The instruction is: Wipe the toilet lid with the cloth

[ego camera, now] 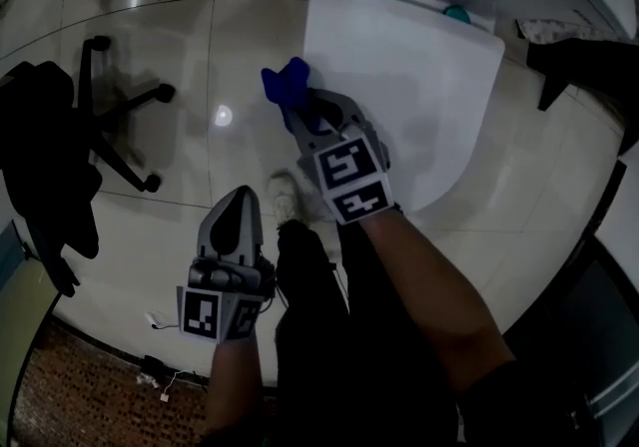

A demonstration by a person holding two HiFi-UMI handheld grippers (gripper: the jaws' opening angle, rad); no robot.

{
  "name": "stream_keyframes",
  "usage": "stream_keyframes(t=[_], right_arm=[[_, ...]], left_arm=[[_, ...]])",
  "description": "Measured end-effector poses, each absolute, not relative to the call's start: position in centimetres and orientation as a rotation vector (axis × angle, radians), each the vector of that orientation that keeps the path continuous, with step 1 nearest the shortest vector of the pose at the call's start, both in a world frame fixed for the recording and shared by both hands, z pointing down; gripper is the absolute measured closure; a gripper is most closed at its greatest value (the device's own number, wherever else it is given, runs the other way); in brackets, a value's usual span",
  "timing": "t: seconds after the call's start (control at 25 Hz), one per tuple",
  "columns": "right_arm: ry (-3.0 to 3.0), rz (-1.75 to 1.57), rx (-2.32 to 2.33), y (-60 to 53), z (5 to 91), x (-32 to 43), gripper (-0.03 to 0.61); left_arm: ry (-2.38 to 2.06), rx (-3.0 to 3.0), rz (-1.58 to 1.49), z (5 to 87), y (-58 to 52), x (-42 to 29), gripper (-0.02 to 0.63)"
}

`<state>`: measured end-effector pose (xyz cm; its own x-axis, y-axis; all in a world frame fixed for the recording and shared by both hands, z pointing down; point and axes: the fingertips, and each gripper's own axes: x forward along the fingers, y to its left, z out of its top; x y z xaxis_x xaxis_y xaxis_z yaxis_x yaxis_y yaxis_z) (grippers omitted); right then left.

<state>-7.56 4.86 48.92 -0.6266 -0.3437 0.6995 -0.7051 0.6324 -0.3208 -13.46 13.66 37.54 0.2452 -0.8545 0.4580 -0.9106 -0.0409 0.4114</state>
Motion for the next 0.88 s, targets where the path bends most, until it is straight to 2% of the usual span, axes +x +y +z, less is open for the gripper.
stream_keyframes(t=[0.12,0.28,0.44,0.88], right_arm=[[-2.158,0.699,0.827,5.2,51.8,-4.8,0.523],[-2.137,0.496,0.753,5.6,51.5,-2.8,0.523],[-2.117,0.441,0.755,6.0,51.4,0.2,0.523],[-1.936,0.282,0.872,5.8,51.3,15.2,0.523]], left_arm=[[-1.6,1.896,0.128,37.9,13.7,-13.5,0.626],[-1.582,1.902,0.116,37.8,12.9,-13.1,0.624],[-1.537,1.945,0.121,37.4,11.9,-11.9,0.624],[-1.388,2.056,0.189,37.8,9.9,-7.6,0.624]])
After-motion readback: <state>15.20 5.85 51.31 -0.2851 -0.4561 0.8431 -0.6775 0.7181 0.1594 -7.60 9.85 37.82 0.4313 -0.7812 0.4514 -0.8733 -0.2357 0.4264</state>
